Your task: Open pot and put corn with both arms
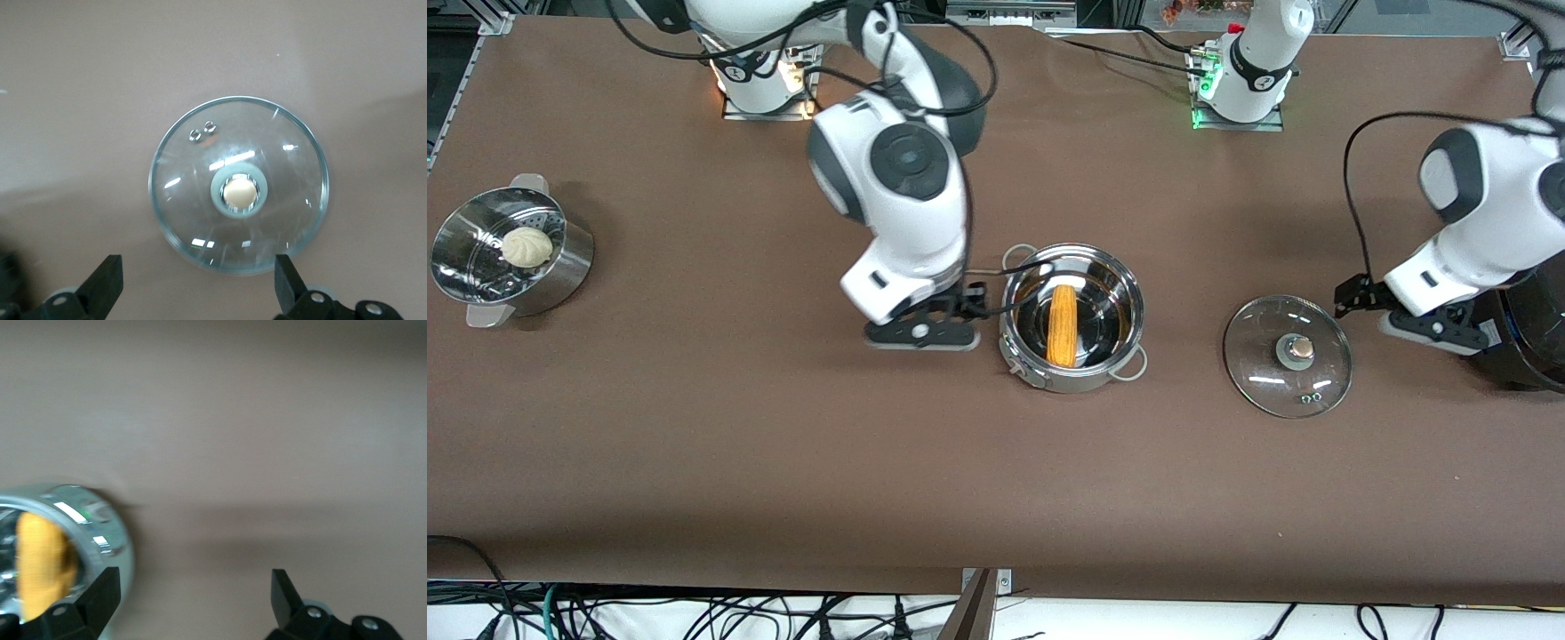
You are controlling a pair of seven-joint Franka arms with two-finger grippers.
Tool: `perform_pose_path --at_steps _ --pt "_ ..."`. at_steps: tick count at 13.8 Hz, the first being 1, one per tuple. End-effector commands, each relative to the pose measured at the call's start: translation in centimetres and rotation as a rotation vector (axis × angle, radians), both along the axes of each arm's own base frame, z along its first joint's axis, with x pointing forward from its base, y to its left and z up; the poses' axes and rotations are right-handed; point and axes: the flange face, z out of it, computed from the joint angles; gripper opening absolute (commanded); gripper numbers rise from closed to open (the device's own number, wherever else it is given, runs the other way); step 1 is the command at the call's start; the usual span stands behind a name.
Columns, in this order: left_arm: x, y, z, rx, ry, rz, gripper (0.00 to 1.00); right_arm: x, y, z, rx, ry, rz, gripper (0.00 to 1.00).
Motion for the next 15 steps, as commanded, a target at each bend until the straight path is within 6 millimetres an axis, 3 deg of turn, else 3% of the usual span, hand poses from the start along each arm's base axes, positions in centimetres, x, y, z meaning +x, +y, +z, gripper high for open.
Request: perform_pose_path --at_steps 1,4,6,8,11,12,14,15 --pt "0.1 -0.1 7.8 0.032 0.029 -0.037 1.00 2.2 -6.8 1.0 -0.010 0.073 0.043 1.00" --pt "-0.2 -0.6 16.0 0.040 0.061 -0.038 1.00 5.1 -14.8 1.5 -0.024 0.116 0.027 1.00" --pt "-0.8 -2.5 18.9 0.042 0.084 -0.054 1.00 7.0 -20.4 1.4 -0.014 0.124 -0.050 1.00" --pt "-1.4 -3.5 21.5 0.054 0.095 0.047 1.00 7.7 -25.1 1.7 0.034 0.144 -0.119 1.00" --pt "-2.4 -6.1 23.9 0.052 0.082 0.177 1.00 7.3 -32.6 2.7 0.046 0.149 -0.219 1.00" --pt "-2.5 -5.7 23.9 0.041 0.081 0.259 1.00 6.8 -34.0 2.9 0.048 0.133 -0.231 1.00" --pt "-2.4 -6.8 23.9 0.040 0.073 0.369 1.00 5.1 -36.2 3.7 0.048 0.116 -0.235 1.00" --pt "-2.4 -7.0 23.9 0.042 0.074 0.376 1.00 4.2 -38.9 4.4 0.060 0.118 -0.287 1.00"
